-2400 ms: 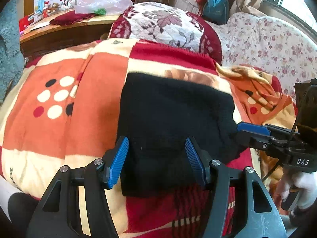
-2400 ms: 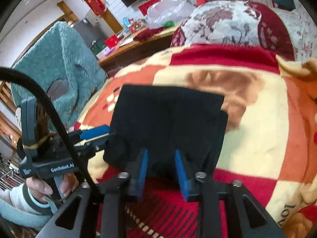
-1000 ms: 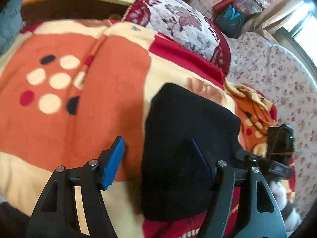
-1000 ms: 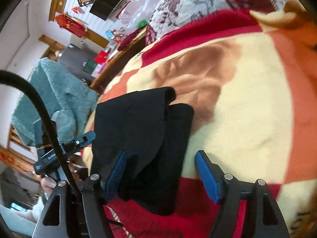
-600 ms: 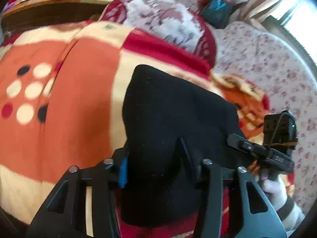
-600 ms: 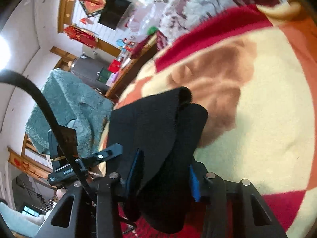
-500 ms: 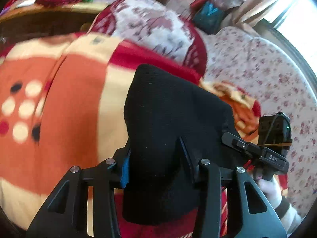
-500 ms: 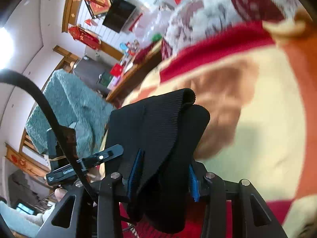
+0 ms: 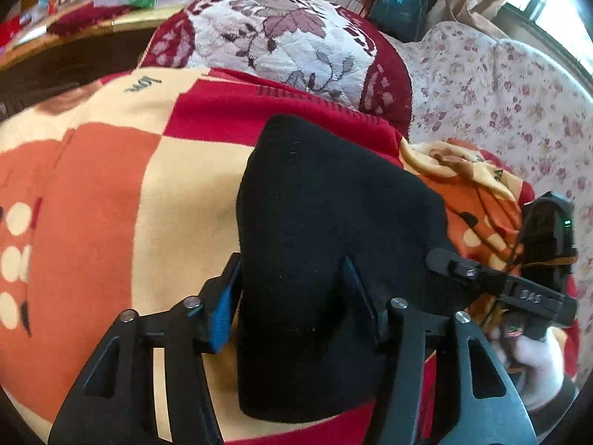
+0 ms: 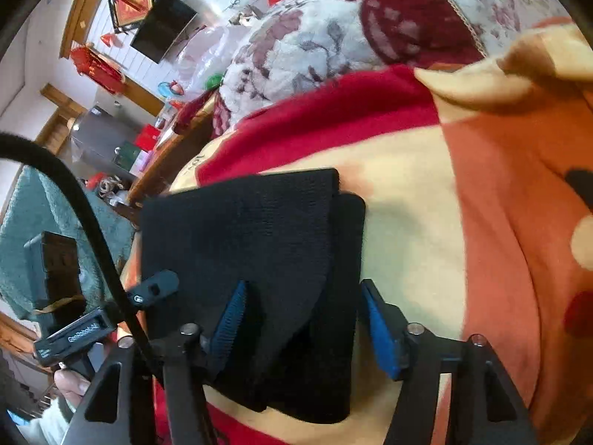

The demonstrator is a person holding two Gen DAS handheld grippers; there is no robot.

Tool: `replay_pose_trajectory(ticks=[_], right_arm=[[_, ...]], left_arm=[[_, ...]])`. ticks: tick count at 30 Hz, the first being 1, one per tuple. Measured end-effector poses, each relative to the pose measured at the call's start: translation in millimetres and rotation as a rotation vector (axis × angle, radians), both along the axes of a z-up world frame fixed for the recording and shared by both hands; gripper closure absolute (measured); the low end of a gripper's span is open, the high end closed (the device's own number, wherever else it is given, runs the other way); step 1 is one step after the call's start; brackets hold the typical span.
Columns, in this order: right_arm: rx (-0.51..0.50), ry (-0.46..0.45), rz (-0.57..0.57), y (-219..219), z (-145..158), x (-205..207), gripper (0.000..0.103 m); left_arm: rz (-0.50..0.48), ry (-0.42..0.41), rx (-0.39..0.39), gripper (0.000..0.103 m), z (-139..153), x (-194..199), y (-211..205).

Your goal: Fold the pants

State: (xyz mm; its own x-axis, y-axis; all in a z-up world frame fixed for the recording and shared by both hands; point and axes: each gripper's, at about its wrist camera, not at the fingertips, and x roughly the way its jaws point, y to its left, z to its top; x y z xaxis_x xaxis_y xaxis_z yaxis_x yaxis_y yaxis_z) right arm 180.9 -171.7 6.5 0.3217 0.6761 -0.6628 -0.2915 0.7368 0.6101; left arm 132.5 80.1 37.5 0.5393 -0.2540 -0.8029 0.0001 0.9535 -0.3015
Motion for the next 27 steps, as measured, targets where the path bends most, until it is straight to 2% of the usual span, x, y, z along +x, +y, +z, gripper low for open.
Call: replay_pose_trajectory(ticks=[4,7,10,15,27], right_arm=[[-0.113,-0.084,-0.027,-8,23,-16,0.041],[-0.112,-0.143,-0.038,-13,43,-34,0.041],[-0.118,-0.186,-0.035,-8,61,-51,0.041],[-0.186,-0.251,-0.009,12,80,-75,0.04],[-0.176,-0.286,-0.024,26,96,-102,0.038]], left_arm=[[0.022,-0.005,0.08,0.048,11,-7,-3],[0.048,-0.039,0.147,0.048,25,-21,-8],[0.056,-0.059,0.17,0.048,34,-33,-14],[0.072,-0.118,0.217,0.048,53,-59,-26],[0.096,-0.186,0.277,0.048,80,-105,-35]])
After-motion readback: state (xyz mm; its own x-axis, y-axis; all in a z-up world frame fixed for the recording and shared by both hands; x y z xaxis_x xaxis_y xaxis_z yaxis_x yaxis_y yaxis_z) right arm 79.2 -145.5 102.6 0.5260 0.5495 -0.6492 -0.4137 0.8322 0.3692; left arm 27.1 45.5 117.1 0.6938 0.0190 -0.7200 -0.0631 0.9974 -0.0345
